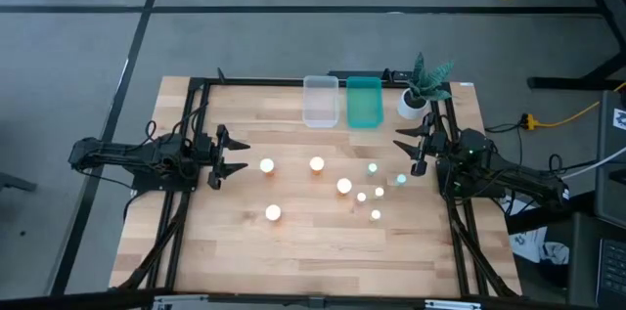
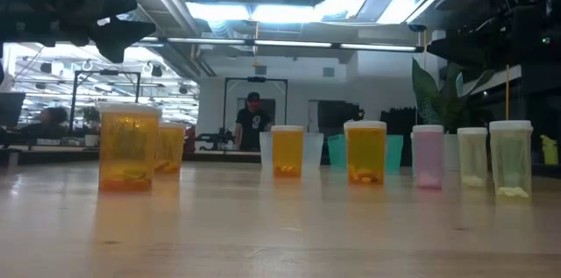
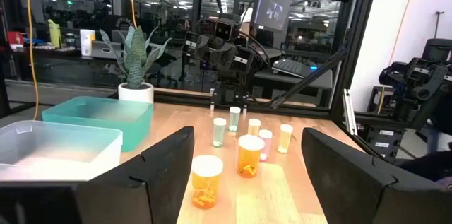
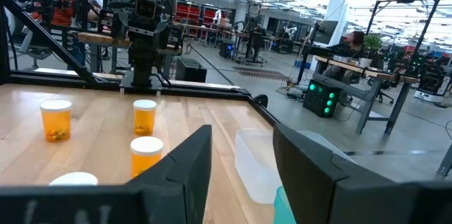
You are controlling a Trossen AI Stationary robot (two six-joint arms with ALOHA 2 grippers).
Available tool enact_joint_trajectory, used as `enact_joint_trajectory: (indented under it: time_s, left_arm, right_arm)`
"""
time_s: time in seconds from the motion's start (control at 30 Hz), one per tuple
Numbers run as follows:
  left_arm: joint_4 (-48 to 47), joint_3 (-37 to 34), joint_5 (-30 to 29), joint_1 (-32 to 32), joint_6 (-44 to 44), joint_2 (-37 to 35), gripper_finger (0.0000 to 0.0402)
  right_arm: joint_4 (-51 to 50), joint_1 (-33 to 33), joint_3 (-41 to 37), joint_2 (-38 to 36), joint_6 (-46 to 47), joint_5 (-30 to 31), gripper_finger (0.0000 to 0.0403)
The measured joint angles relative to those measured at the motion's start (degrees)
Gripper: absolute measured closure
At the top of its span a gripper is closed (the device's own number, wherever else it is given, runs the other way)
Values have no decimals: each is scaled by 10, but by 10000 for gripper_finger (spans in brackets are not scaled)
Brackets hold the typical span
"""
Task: Pick and place medicine bottles into bin by pill shape (circle, oval)
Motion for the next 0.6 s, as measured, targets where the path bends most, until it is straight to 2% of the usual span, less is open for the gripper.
enact_joint_trajectory:
  time_s: [0.43,0.6]
  left_arm:
    - [0,0,0,0,0,0,147]
    - [0,0,0,0,0,0,147]
  right_arm:
    - [0,0,0,0,-4,1,249]
    - [2,0,0,0,-31,25,249]
